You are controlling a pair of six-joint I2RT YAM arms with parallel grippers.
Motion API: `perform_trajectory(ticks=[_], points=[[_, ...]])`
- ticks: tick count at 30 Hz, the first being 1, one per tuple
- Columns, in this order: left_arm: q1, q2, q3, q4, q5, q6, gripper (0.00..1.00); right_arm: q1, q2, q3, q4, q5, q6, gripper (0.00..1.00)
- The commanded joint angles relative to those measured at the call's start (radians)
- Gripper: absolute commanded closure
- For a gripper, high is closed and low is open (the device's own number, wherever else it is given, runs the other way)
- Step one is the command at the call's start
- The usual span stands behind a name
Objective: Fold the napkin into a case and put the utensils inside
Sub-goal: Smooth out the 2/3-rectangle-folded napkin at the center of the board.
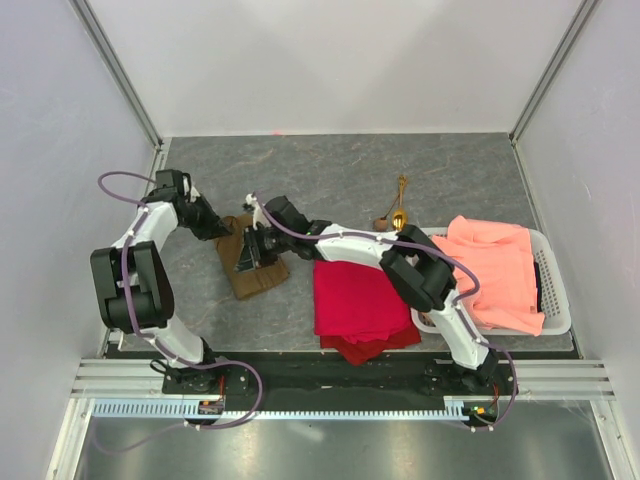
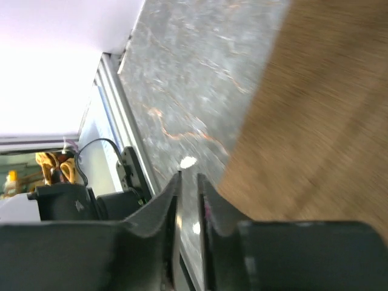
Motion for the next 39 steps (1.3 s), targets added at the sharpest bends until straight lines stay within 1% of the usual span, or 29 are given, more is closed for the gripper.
perform_trajectory(ticks=[1, 2, 4, 9, 13, 17, 19, 24, 29, 36, 39], points=[[0.045, 0.03, 0.011, -0.028, 0.02, 0.092, 0.92, 0.019, 0.11, 0.086, 0.136, -0.057, 0.131, 0.81], [0.047, 0.036, 0.005, -0.025, 0.008, 0.093, 0.93, 0.022, 0.12, 0.08, 0.164, -0.058, 0.151, 0.84], [0.047, 0.045, -0.015, -0.013, 0.006, 0.09, 0.93, 0.024, 0.145, 0.065, 0.227, -0.058, 0.202, 0.85], [0.051, 0.13, -0.023, -0.005, -0.005, 0.081, 0.95, 0.04, 0.205, 0.031, 0.334, -0.11, 0.277, 0.9], [0.068, 0.18, -0.021, -0.014, -0.074, 0.089, 0.97, 0.062, 0.249, 0.02, 0.336, -0.123, 0.274, 0.93], [0.08, 0.229, -0.015, -0.024, -0.097, 0.089, 0.98, 0.074, 0.262, -0.014, 0.337, -0.124, 0.264, 0.93], [0.085, 0.248, -0.003, -0.034, -0.092, 0.093, 0.98, 0.073, 0.256, -0.018, 0.302, -0.118, 0.23, 0.94], [0.085, 0.21, -0.02, -0.024, -0.098, 0.093, 0.98, 0.073, 0.167, 0.0, 0.158, -0.075, 0.118, 0.93], [0.085, 0.185, -0.034, -0.024, -0.109, 0.098, 0.98, 0.073, 0.079, -0.032, 0.149, -0.058, 0.099, 0.92], [0.085, 0.153, -0.041, -0.019, -0.11, 0.099, 0.98, 0.076, 0.123, -0.112, 0.19, -0.051, 0.106, 0.93], [0.084, 0.118, -0.054, -0.001, -0.081, 0.101, 0.97, 0.077, 0.156, -0.106, 0.186, -0.046, 0.096, 0.93]])
